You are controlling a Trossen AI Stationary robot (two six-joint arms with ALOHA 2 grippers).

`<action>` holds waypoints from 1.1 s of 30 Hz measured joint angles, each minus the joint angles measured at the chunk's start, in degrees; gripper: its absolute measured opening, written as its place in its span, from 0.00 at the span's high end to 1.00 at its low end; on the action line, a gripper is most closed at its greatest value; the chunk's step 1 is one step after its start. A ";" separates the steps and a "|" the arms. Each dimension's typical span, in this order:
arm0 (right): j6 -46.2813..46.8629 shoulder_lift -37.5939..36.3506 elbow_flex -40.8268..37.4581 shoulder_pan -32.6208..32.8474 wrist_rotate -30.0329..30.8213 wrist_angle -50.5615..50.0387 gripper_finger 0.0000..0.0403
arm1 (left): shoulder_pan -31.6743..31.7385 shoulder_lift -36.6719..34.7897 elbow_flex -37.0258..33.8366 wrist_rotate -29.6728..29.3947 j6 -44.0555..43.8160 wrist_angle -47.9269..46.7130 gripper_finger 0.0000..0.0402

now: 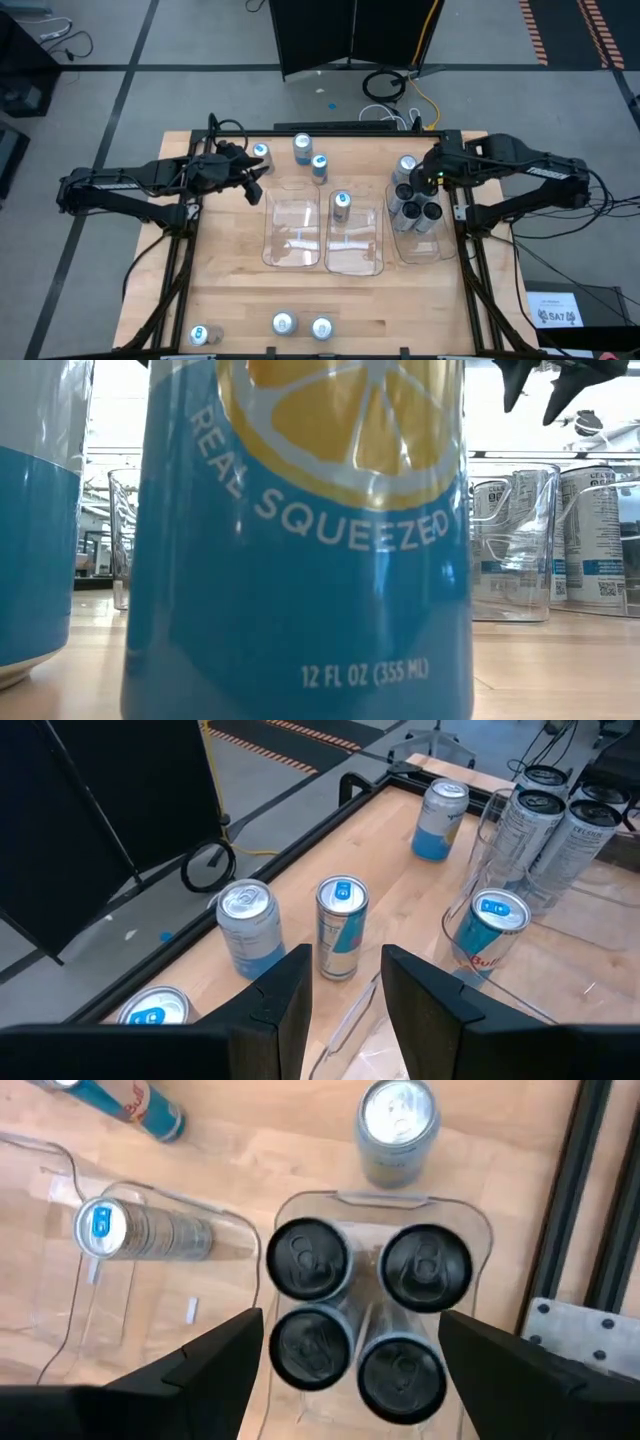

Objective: Sort soda cans
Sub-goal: Put the top right blue soda can into the middle transparent bin

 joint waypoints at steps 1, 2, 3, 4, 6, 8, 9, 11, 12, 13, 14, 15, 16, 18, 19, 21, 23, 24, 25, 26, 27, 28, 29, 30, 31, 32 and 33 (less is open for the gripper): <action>-0.01 -0.24 0.00 0.00 0.65 -0.09 0.27 | 0.01 -0.01 0.00 0.00 -0.56 0.00 0.67; 0.01 -0.34 0.00 0.00 1.24 -0.07 0.27 | 0.01 -0.01 0.00 0.00 -0.95 0.01 0.67; 0.01 -0.38 0.00 0.00 1.33 -0.11 0.27 | 0.01 0.00 0.00 0.00 -1.02 0.01 0.67; 0.00 -0.38 0.00 0.00 1.33 -0.12 0.27 | 0.02 -0.01 0.00 0.00 -1.28 0.07 0.66; -0.45 -0.36 0.00 0.00 1.33 -0.11 0.27 | 0.00 -0.01 0.00 0.00 -2.00 0.06 0.63; -0.90 -0.30 0.00 0.00 1.35 -0.10 0.27 | 0.02 0.00 0.00 0.00 -2.02 -0.01 0.58; -0.92 -0.27 0.00 0.00 1.38 -0.11 0.27 | 0.02 0.00 0.00 0.00 -2.02 -0.05 0.56; -1.04 -0.21 -0.02 0.00 2.03 -0.09 0.27 | 0.02 0.00 0.00 0.00 -2.04 -0.09 0.49; -1.08 -0.21 -0.02 0.00 2.65 -0.09 0.27 | 0.02 -0.01 0.00 0.00 -2.04 -0.11 0.46; -1.11 -0.21 -0.02 0.00 3.04 -0.09 0.27 | 0.02 -0.01 0.00 -0.05 -2.04 -0.11 0.42; -1.27 -0.23 -0.02 0.00 3.59 -0.10 0.27 | 0.02 0.00 0.00 -0.41 -2.05 -0.13 0.37; -1.30 -0.23 -0.02 0.00 4.14 -0.08 0.27 | 0.02 0.00 0.00 -0.90 -2.06 -0.14 0.33; -1.30 -0.22 -0.02 0.00 4.55 -0.05 0.27 | 0.02 0.00 0.00 -1.20 -2.06 -0.14 0.28; -1.30 -0.21 -0.02 0.00 5.66 -0.04 0.27 | 0.02 -0.02 0.00 -2.17 -2.06 -0.14 0.18; -1.30 -0.21 -0.02 0.00 6.05 -0.05 0.27 | 0.02 -0.01 0.00 -2.65 -2.06 -0.18 0.13; -1.29 -0.23 -0.02 0.00 6.88 -0.03 0.27 | 0.02 0.00 0.00 -2.94 -2.01 -0.14 0.04; -1.45 -0.21 -0.02 0.00 7.28 -0.03 0.27 | 0.02 -0.01 0.00 -3.02 -1.87 0.07 0.03; -1.72 -0.21 -0.02 0.00 7.30 -0.04 0.27 | 0.02 -0.01 0.00 -3.02 -1.90 0.27 0.04; -2.18 -0.23 -0.02 0.00 7.33 -0.05 0.27 | 0.02 0.00 0.02 -3.02 -2.00 0.55 0.06; -2.67 -0.23 -0.02 0.00 7.34 -0.05 0.27 | 0.02 -0.02 0.00 -2.99 -2.00 0.97 0.07; -3.06 -0.23 -0.02 0.00 7.36 -0.05 0.27 | 0.02 0.00 0.02 -2.95 -1.98 1.32 0.09; -3.39 -0.21 -0.02 0.00 7.36 -0.03 0.27 | 0.02 0.00 0.02 -2.68 -2.00 1.33 0.09; -3.68 -0.21 -0.02 0.00 7.37 -0.04 0.27 | 0.02 -0.01 0.00 -2.54 -1.98 1.20 0.10; -3.80 -0.22 -0.02 0.00 7.39 -0.05 0.27 | 0.02 -0.02 0.00 -2.45 -1.98 1.20 0.10; -3.83 -0.21 -0.02 0.00 7.39 -0.05 0.27 | 0.02 0.00 0.00 -2.33 -2.00 1.28 0.11; -3.84 -0.21 -0.02 0.00 7.39 -0.05 0.27 | 0.01 0.00 0.00 -2.32 -2.03 1.32 0.11; -3.84 -0.23 -0.02 0.00 7.41 -0.03 0.27 | 0.02 -0.01 0.00 -2.32 -2.05 1.40 0.11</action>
